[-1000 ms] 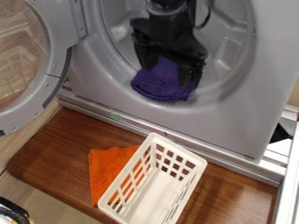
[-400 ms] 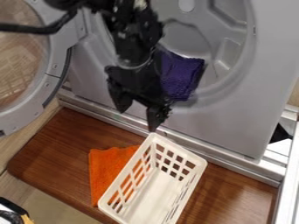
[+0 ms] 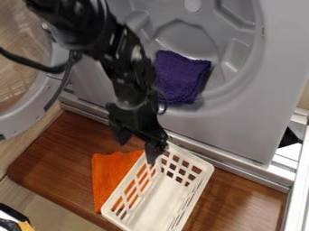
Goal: Grab the basket and move it to the right side of the orange fabric
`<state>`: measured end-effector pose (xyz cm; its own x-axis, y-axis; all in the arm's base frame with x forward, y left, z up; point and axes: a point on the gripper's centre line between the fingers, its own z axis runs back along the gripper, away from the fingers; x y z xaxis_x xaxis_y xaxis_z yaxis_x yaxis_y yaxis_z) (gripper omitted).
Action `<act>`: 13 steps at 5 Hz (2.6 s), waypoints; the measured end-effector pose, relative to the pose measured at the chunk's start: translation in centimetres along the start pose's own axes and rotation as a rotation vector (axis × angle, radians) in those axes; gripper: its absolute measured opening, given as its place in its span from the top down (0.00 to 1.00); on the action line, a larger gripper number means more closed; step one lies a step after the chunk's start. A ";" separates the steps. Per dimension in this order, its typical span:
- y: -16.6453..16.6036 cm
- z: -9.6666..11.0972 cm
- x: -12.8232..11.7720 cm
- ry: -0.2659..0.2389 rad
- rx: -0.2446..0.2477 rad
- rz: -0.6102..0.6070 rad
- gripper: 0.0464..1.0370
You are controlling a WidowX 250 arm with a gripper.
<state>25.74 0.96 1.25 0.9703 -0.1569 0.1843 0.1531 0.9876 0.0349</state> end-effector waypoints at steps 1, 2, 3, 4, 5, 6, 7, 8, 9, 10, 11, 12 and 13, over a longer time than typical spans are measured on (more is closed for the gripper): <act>-0.2 -2.3 -0.4 0.015 -0.029 0.015 0.04; -0.5 -3.4 -0.7 0.023 -0.047 0.025 0.09; -0.4 -3.9 -1.0 0.023 -0.035 0.045 0.39; -0.6 -3.9 -1.5 0.043 -0.045 0.064 0.70; -0.5 -3.2 -1.2 0.024 -0.040 0.082 0.90; -0.8 -2.8 -1.2 0.021 -0.059 0.102 0.96; -0.9 -1.8 -1.1 0.012 -0.090 0.142 0.96; -1.1 0.2 -0.5 -0.032 -0.151 0.213 0.96; -2.8 2.8 0.3 -0.075 -0.211 0.280 0.96; -5.4 4.6 0.9 -0.102 -0.252 0.285 0.96; -8.0 4.3 1.7 -0.128 -0.298 0.280 0.96; -9.9 2.3 1.8 -0.098 -0.307 0.254 0.96; -10.8 -0.1 1.8 -0.079 -0.316 0.256 0.96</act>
<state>25.88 -9.97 1.09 0.9691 0.1058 0.2228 -0.0292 0.9462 -0.3224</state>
